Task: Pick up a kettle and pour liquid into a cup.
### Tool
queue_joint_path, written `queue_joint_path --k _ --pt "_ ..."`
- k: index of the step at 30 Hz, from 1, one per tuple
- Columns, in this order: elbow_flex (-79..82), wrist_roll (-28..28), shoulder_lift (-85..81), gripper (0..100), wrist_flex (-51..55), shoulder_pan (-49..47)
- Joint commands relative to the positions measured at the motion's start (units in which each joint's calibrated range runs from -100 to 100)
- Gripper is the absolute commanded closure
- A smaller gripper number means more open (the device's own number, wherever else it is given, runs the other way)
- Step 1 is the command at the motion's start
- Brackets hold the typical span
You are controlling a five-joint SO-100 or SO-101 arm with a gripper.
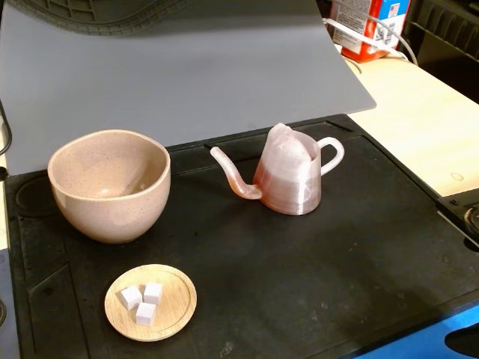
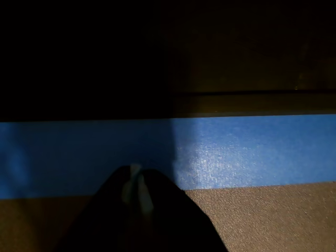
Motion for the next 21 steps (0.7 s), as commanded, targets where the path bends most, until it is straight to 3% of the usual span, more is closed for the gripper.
queue_joint_path --k 1,21 --pt "0.01 -0.02 -0.18 99 0.14 0.09" --pt "0.01 -0.02 0.33 99 -0.04 -0.14"
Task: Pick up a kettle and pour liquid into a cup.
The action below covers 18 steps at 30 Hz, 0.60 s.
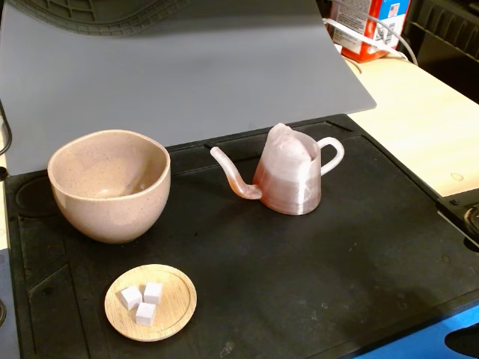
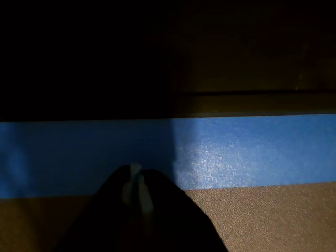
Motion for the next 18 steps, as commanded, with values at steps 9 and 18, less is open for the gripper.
queue_joint_path --k 9,18 --pt "-0.08 -0.02 0.42 99 -1.77 -0.14" --pt "0.1 -0.02 13.56 99 -32.72 -0.14"
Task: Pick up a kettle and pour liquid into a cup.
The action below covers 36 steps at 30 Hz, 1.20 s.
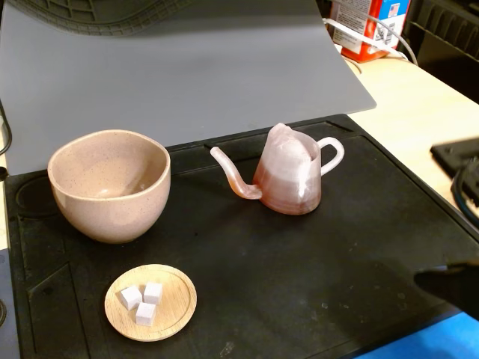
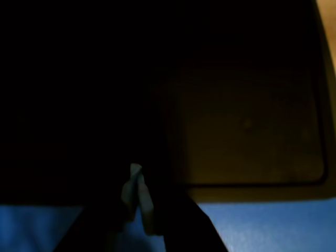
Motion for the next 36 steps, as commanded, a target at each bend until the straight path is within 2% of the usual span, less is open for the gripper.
queue_joint_path --k 1,3,10,13,16,19,22,23,26,30,34,36 --pt "0.1 -0.02 1.06 99 -9.06 -0.14" --pt "0.1 -0.02 1.15 99 -12.95 -0.06" --pt "0.1 -0.02 1.49 99 -13.21 0.47" --pt "0.1 -0.02 11.3 99 -28.43 0.4" --pt "-0.17 -0.02 16.85 99 -34.92 0.4" --pt "-0.53 -0.02 22.65 87 -44.34 0.47" --pt "-0.71 0.03 28.53 85 -51.52 0.47" --pt "-0.8 0.92 31.26 85 -54.8 0.47" --pt "-4.34 6.17 36.04 85 -55.41 2.91" --pt "-10.6 6.17 43.64 85 -55.67 4.05" --pt "-17.59 10.1 51.83 85 -55.76 3.97" --pt "-19.32 10.52 56.61 85 -63.1 3.97"
